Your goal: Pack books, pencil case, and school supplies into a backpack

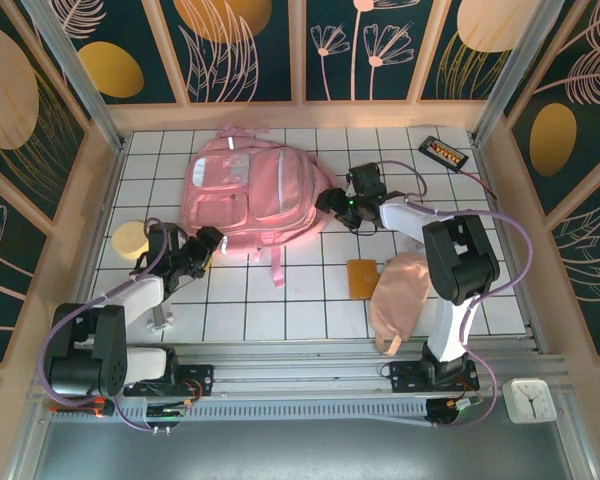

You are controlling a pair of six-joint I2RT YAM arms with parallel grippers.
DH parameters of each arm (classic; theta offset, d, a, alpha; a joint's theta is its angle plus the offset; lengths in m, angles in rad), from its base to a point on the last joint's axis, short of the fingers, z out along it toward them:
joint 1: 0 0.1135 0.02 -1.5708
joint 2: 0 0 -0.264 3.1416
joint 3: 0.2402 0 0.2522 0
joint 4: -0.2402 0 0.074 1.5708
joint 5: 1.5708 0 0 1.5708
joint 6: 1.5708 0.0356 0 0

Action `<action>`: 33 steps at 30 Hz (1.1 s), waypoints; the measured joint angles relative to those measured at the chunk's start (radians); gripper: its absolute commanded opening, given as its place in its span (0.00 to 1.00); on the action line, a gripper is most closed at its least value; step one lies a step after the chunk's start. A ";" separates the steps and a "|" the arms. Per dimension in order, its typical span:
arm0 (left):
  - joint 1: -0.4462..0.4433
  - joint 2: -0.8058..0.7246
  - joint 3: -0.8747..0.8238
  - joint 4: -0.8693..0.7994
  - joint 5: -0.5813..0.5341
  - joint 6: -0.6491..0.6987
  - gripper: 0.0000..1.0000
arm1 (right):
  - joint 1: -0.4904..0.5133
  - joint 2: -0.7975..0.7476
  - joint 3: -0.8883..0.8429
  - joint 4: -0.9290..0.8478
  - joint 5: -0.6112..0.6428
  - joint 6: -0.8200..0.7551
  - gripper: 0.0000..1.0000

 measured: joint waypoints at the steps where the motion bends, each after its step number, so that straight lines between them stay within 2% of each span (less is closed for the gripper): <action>1: 0.000 0.005 -0.005 0.011 0.005 -0.006 0.76 | 0.006 -0.019 -0.013 -0.008 0.013 -0.008 0.77; 7: 0.000 0.057 -0.012 0.096 0.031 -0.035 0.69 | 0.106 -0.172 -0.044 -0.062 0.153 -0.072 0.98; 12: 0.000 0.140 -0.013 0.163 0.051 -0.066 0.59 | 0.220 -0.237 -0.043 -0.076 0.220 -0.114 0.99; 15: 0.000 0.173 -0.013 0.175 0.053 -0.073 0.47 | 0.234 -0.238 -0.043 -0.100 0.235 -0.107 0.99; 17: 0.000 0.184 -0.013 0.182 0.058 -0.077 0.26 | 0.230 -0.241 -0.043 -0.102 0.231 -0.103 0.99; 19: 0.000 0.192 -0.012 0.199 0.068 -0.088 0.15 | 0.228 -0.243 -0.040 -0.106 0.221 -0.096 0.92; 21: 0.000 0.200 -0.011 0.219 0.079 -0.099 0.09 | 0.235 -0.233 -0.013 -0.146 0.214 -0.088 0.82; 28: -0.013 0.167 0.000 0.219 0.101 -0.150 0.02 | 0.365 -0.067 0.217 -0.318 0.251 -0.105 0.82; 33: -0.036 0.080 0.009 0.219 0.099 -0.220 0.01 | 0.459 -0.010 0.257 -0.378 0.257 -0.111 0.74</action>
